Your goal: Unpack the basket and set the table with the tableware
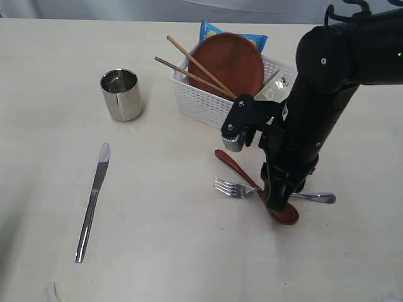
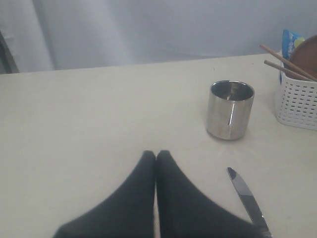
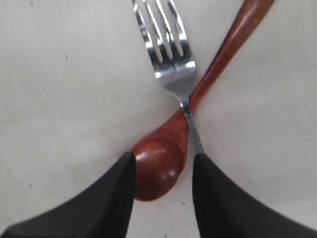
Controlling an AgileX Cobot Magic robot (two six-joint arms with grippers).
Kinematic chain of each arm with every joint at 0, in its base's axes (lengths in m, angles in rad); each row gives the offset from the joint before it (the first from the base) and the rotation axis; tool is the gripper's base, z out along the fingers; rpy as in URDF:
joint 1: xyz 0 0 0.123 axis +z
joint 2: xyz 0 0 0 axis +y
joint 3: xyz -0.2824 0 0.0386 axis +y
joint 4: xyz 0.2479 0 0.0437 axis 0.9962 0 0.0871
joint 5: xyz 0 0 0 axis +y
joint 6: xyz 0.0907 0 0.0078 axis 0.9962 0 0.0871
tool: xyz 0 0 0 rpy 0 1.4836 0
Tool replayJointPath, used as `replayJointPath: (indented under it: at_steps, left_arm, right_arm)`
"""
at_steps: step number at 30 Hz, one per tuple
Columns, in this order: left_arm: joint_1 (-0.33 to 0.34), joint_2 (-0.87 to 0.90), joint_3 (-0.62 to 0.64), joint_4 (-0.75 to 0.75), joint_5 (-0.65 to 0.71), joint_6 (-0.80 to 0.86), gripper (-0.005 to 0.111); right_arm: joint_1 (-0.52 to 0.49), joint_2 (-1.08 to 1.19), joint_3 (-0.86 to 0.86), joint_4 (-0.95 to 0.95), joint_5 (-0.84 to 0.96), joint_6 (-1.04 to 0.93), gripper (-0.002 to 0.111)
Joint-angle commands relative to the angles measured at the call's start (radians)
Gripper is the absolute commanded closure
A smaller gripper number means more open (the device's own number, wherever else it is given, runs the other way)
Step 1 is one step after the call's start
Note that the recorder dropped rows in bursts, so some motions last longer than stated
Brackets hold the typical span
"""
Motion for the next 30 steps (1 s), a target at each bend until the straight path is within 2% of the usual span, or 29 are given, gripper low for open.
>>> replayJointPath:
  at_steps: [1,15,22,30]
  left_arm:
    - [-0.008,-0.002,0.002,-0.002,-0.009,-0.004,0.107]
    - [-0.008,-0.002,0.002,-0.002,-0.009,-0.004,0.107]
    - [-0.008,-0.002,0.002,-0.002,-0.009,-0.004,0.107]
    - [-0.008,-0.002,0.002,-0.002,-0.009,-0.004,0.107]
  right_arm:
    - [0.001,0.009,0.001,-0.061,0.03,-0.017,0.071]
    - [0.001,0.066,0.001,-0.074,-0.047,-0.096,0.071]
    - [0.001,0.115,0.001,-0.17,-0.083,-0.063,0.071]
    - [0.001,0.134,0.006,-0.188,-0.115,-0.059,0.071]
